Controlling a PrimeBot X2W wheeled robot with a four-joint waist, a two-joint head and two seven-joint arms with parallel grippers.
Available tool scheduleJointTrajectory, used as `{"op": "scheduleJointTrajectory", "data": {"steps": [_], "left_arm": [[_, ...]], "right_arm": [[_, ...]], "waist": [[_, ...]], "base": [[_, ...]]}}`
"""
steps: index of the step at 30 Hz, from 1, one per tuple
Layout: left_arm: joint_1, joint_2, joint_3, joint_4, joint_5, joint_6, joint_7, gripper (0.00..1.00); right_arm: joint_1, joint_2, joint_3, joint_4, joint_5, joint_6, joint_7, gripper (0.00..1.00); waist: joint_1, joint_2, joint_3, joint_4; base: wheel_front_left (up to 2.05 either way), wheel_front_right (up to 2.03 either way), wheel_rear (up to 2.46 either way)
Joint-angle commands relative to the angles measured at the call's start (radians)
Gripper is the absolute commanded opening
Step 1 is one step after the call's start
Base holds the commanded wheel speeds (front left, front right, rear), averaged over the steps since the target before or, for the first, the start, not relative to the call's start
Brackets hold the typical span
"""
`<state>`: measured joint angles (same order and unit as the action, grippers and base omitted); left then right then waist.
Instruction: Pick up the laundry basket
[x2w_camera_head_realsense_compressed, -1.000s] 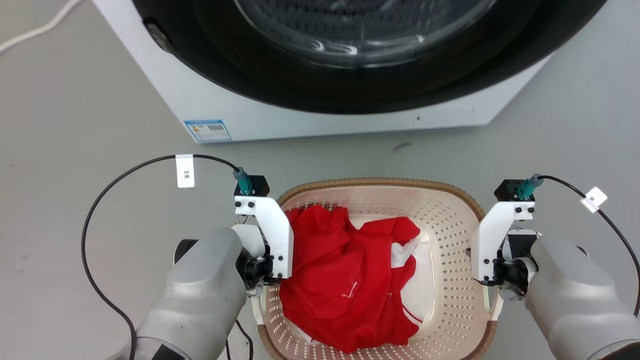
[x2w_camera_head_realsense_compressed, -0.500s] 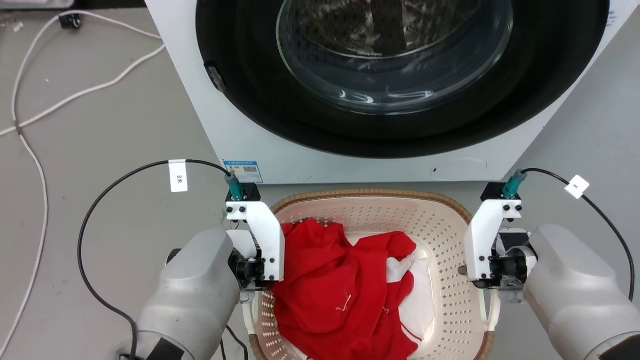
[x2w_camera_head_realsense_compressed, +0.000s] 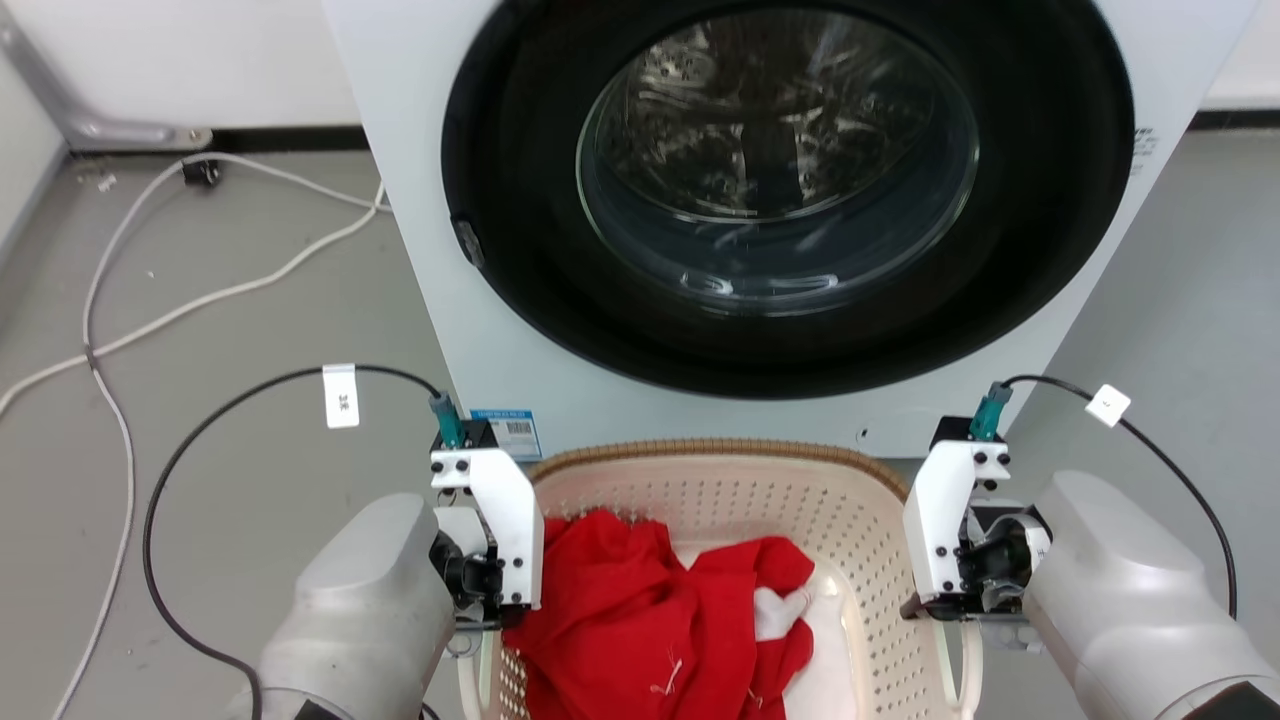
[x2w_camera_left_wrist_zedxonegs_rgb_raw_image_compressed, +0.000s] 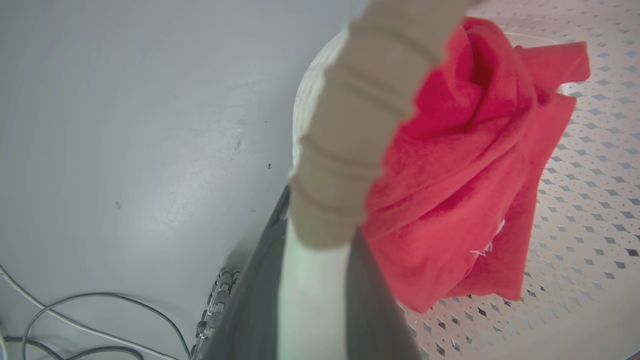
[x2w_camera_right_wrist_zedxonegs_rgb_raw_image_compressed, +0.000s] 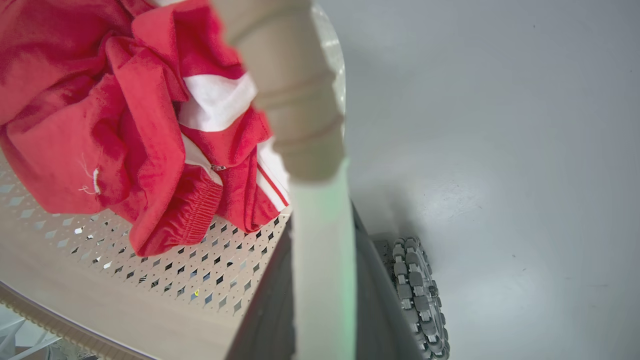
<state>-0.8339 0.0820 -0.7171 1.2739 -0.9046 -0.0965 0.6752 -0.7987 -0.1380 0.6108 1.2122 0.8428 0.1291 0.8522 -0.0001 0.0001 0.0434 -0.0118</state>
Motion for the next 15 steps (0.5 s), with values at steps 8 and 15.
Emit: {"op": "scheduleJointTrajectory", "data": {"steps": [8,15], "left_arm": [[0.046,-0.004,0.0,0.002,-0.028,-0.015,0.055,0.0],[0.097,-0.011,-0.003,0.007,-0.04,-0.011,0.079,0.0]], "right_arm": [[0.038,0.035,0.013,0.029,0.028,0.003,0.051,0.0],[0.076,0.051,0.014,0.047,0.042,0.003,0.069,0.0]], "waist": [[0.0001,-0.0001,-0.074,-0.004],[0.0001,-0.0001,-0.094,-0.013]], "base": [[0.0,0.0,0.0],[0.0,0.0,0.0]]}}
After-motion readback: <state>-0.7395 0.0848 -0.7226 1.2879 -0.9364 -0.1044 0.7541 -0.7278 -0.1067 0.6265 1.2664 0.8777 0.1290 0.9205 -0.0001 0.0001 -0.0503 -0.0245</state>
